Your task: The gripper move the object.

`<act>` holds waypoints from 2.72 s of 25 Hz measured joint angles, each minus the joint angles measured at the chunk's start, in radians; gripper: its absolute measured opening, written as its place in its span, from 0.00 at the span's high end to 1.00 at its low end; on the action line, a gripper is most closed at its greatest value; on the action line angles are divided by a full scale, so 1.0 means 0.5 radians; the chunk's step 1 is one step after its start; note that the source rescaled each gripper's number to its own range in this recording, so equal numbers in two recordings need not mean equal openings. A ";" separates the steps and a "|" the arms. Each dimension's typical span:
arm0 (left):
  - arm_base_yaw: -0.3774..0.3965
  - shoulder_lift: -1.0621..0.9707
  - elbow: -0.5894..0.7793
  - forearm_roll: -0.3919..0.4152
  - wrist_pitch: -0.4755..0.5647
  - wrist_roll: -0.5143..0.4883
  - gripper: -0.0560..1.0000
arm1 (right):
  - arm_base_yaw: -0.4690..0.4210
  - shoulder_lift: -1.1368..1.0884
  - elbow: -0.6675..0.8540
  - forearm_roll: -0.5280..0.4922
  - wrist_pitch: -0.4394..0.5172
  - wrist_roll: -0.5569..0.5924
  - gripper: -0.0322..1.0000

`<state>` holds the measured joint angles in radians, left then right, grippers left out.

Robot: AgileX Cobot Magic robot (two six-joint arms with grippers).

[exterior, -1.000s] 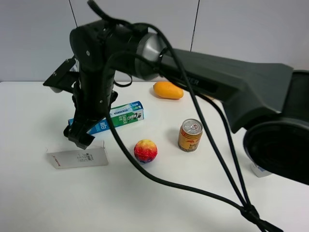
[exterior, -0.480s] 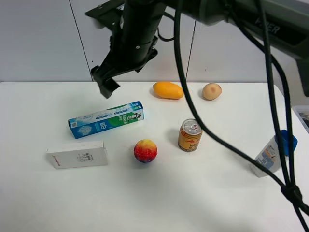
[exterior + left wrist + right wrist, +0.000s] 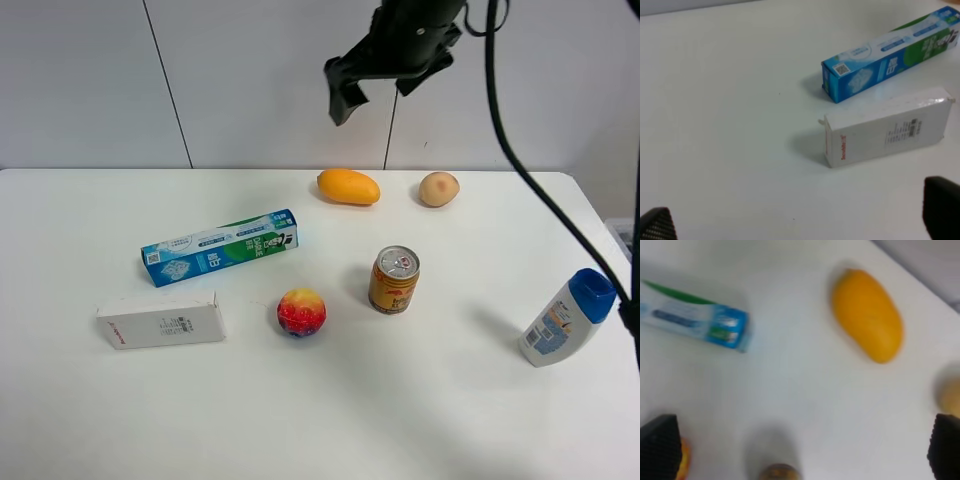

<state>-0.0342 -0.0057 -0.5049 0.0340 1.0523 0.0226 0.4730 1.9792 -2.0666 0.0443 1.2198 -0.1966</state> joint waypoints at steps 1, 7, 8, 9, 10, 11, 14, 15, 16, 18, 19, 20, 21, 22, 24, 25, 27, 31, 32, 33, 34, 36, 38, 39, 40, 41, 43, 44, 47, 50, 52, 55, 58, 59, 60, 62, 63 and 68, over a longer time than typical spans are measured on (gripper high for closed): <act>0.000 0.000 0.000 0.000 0.000 0.000 0.00 | -0.063 -0.021 0.008 -0.002 0.002 0.003 0.00; 0.000 0.000 0.000 0.000 0.000 0.000 0.00 | -0.315 -0.201 0.199 -0.076 0.005 0.012 0.00; 0.000 0.000 0.000 0.000 0.000 0.000 0.00 | -0.347 -0.232 0.250 -0.089 0.007 0.012 0.00; 0.000 0.000 0.000 0.000 0.000 0.000 0.00 | -0.382 -0.272 0.290 -0.105 0.007 0.012 0.00; 0.000 0.000 0.000 0.000 0.000 0.000 0.00 | -0.414 -0.313 0.336 -0.106 0.007 0.012 0.00; 0.000 0.000 0.000 0.000 0.000 0.000 0.00 | -0.456 -0.349 0.383 -0.107 0.007 0.012 0.00; 0.000 0.000 0.000 0.000 0.000 0.000 0.00 | -0.597 -0.492 0.501 -0.108 0.007 0.012 0.00; 0.000 0.000 0.000 0.000 0.000 0.000 0.00 | -0.654 -0.535 0.542 -0.112 0.007 0.012 0.00; 0.000 0.000 0.000 0.000 0.000 0.000 0.00 | -0.711 -0.588 0.578 -0.124 0.007 0.012 0.00; 0.000 0.000 0.000 0.000 0.000 0.000 0.00 | -0.821 -0.694 0.671 -0.160 0.007 0.012 0.00; 0.000 0.000 0.000 0.000 0.000 0.000 0.00 | -0.884 -0.755 0.724 -0.178 0.007 0.014 0.00; 0.000 0.000 0.000 0.000 0.000 0.000 0.00 | -0.939 -0.823 0.773 -0.194 0.007 0.014 0.00; 0.000 0.000 0.000 0.000 0.000 0.000 0.00 | -1.008 -0.892 0.837 -0.208 0.007 0.014 0.00; 0.000 0.000 0.000 0.000 0.000 0.000 0.00 | -1.081 -0.952 0.904 -0.212 0.007 0.014 0.00; 0.000 0.000 0.000 0.000 0.000 0.000 0.00 | -1.219 -1.106 1.034 -0.213 0.007 0.014 0.00; 0.000 0.000 0.000 0.000 0.000 0.000 0.00 | -1.290 -1.188 1.104 -0.214 0.007 0.014 0.00; 0.000 0.000 0.000 0.000 0.000 0.000 0.00 | -1.397 -1.347 1.228 -0.223 0.009 0.014 0.00; 0.000 0.000 0.000 0.000 0.000 0.000 0.00 | -1.510 -1.692 1.460 -0.223 0.010 0.004 0.00; 0.000 0.000 0.000 0.000 0.000 0.000 0.00 | -1.514 -1.779 1.510 -0.223 0.010 0.004 0.00; 0.000 0.000 0.000 0.000 0.000 0.000 0.00 | -1.514 -1.851 1.556 -0.223 0.013 0.004 0.00; 0.000 0.000 0.000 0.000 0.000 0.000 0.00 | -1.514 -1.934 1.595 -0.216 0.013 0.004 0.00; 0.000 0.000 0.000 0.000 0.000 0.000 0.00 | -1.514 -2.086 1.705 -0.186 0.010 0.004 0.00; 0.000 0.000 0.000 0.000 0.000 0.000 0.00 | -1.516 -2.249 1.826 -0.161 0.010 0.004 0.00; 0.000 0.000 0.000 0.000 0.000 0.000 0.00 | -1.516 -2.331 1.904 -0.157 0.010 0.002 0.00; 0.000 0.000 0.000 0.000 0.000 0.000 0.00 | -1.516 -2.400 1.988 -0.155 0.010 0.002 0.00; 0.000 0.000 0.000 0.000 0.000 0.000 0.00 | -1.505 -2.484 2.062 -0.155 0.010 -0.007 0.00; 0.000 0.000 0.000 0.000 0.000 0.000 0.00 | -1.460 -2.650 2.243 -0.153 -0.033 -0.027 0.00; 0.000 0.000 0.000 0.000 0.000 0.000 0.00 | -1.426 -2.709 2.326 -0.151 -0.081 -0.035 0.00; 0.000 0.000 0.000 0.000 0.000 0.000 0.00 | -1.359 -2.860 2.529 -0.115 -0.193 -0.041 0.00; 0.000 0.000 0.000 0.000 0.000 0.000 0.00 | -1.318 -2.964 2.682 -0.056 -0.241 -0.041 0.00; 0.000 0.000 0.000 0.000 0.000 0.000 0.00 | -1.285 -3.012 2.758 -0.040 -0.286 -0.041 0.00; 0.000 0.000 0.000 0.000 0.000 0.000 0.00 | -1.250 -3.097 2.834 -0.042 -0.311 -0.013 0.00; 0.000 0.000 0.000 0.000 0.000 0.000 0.00 | -1.248 -3.197 2.892 -0.047 -0.336 0.066 0.00; 0.000 0.000 0.000 0.000 0.000 0.000 0.00 | -1.248 -3.235 2.906 -0.047 -0.340 0.087 0.00; 0.000 0.000 0.000 0.000 0.000 0.000 0.00 | -1.248 -3.275 2.922 -0.047 -0.340 0.104 0.00; 0.000 0.000 0.000 0.000 0.000 0.000 0.00 | -1.248 -3.353 2.965 -0.048 -0.344 0.109 0.00; 0.000 0.000 0.000 0.000 0.000 0.000 0.00 | -1.248 -3.402 2.987 -0.048 -0.348 0.109 0.00; 0.000 0.000 0.000 0.000 0.000 0.000 0.00 | -1.248 -3.636 3.088 -0.089 -0.341 0.111 0.00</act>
<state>-0.0342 -0.0057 -0.5049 0.0340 1.0523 0.0226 -0.1511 0.1610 -0.5225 0.0000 1.0493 -0.1411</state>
